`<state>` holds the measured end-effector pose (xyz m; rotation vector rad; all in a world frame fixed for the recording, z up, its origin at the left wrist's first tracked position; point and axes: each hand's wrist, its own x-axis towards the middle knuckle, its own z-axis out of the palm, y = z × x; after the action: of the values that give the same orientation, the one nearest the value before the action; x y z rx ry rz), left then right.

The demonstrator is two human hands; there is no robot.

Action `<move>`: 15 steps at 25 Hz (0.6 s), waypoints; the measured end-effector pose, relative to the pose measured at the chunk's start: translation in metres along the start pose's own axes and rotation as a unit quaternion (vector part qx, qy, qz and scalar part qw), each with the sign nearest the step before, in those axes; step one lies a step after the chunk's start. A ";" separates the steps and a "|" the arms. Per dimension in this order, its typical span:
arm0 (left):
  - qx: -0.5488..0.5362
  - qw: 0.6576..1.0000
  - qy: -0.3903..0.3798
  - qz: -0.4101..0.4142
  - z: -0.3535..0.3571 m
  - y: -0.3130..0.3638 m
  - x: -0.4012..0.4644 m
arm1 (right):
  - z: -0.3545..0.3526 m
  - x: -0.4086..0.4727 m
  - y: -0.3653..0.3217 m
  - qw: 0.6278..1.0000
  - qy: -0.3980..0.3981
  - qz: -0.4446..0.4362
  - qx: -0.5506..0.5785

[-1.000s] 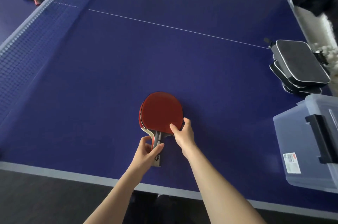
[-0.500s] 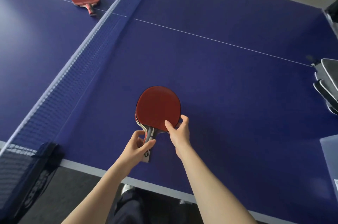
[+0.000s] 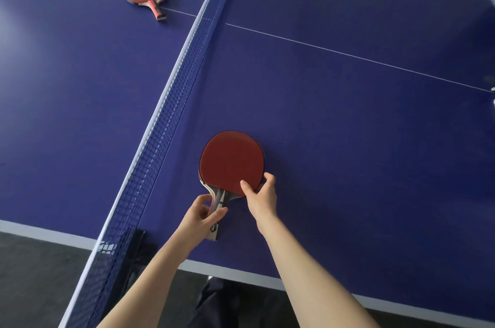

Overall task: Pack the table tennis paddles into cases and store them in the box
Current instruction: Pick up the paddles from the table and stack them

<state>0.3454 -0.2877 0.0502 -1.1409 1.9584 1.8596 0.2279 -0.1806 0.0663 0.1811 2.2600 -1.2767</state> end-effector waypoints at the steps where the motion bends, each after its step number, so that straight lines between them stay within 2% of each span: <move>1: 0.012 1.000 0.009 0.009 0.000 -0.001 0.002 | 0.002 0.000 0.000 1.000 0.005 0.000 -0.002; 6: 0.093 0.992 0.074 0.027 0.002 -0.004 0.000 | 0.006 -0.002 0.000 1.000 0.013 -0.010 -0.011; 11: 0.096 0.987 0.130 0.021 0.010 -0.003 -0.011 | 0.006 -0.005 0.001 0.998 0.018 -0.031 -0.046; 15: 0.087 0.980 0.178 0.015 0.016 0.000 -0.018 | -0.003 -0.008 0.004 0.999 -0.014 -0.030 -0.023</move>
<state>0.3521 -0.2663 0.0592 -1.4762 2.2807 1.5420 0.2346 -0.1752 0.0688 0.0781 2.2840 -1.2478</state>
